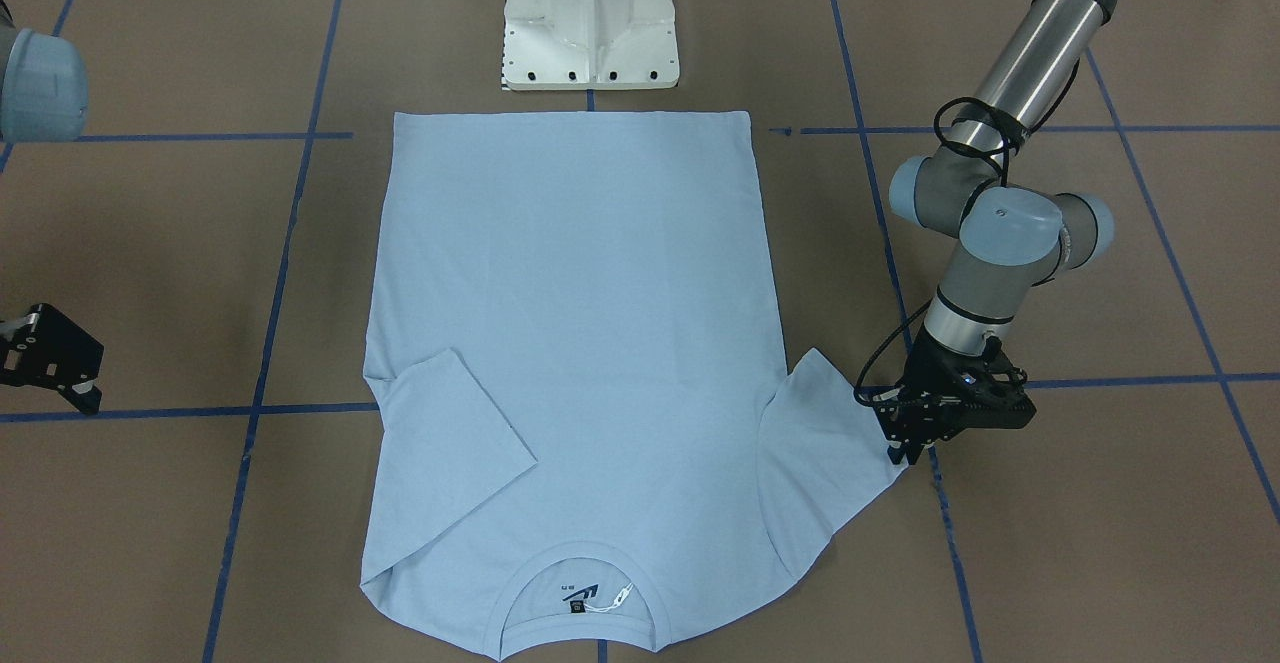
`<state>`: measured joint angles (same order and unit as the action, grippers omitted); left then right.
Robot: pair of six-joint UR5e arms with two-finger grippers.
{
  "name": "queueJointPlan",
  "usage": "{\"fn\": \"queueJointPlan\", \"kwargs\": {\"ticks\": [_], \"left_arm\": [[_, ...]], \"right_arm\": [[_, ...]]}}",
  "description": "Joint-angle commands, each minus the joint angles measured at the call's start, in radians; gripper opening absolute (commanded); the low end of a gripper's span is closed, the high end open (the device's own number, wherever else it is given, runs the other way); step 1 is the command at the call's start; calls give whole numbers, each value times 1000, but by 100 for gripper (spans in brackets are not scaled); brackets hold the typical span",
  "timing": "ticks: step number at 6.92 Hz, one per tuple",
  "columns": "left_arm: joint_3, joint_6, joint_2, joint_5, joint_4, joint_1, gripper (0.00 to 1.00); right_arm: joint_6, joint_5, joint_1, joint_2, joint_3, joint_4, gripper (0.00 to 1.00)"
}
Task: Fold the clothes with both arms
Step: 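Move the left gripper to the other sleeve while the right arm withdraws, then grasp the sleeve with the left gripper and fold it inward over the body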
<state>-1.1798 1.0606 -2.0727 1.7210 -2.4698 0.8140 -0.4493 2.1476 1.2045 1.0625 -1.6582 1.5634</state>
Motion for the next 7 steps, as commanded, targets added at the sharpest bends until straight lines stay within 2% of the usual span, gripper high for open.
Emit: {"fn": "queueJointPlan", "kwargs": {"ticks": [1,3,5,7], "left_arm": [[-9,1,-6,0,3,-1,0],[-82,13,-27,3,56,-4,0],[-142,132,-145,-1,309,-47,0],[-135,192,-254,-47,458,-105,0]], "right_arm": [[1,0,0,1,0,0,100],[0,0,0,1,-2,0,100],[0,1,0,2,-2,0,100],[0,0,0,4,-2,0,100]]}}
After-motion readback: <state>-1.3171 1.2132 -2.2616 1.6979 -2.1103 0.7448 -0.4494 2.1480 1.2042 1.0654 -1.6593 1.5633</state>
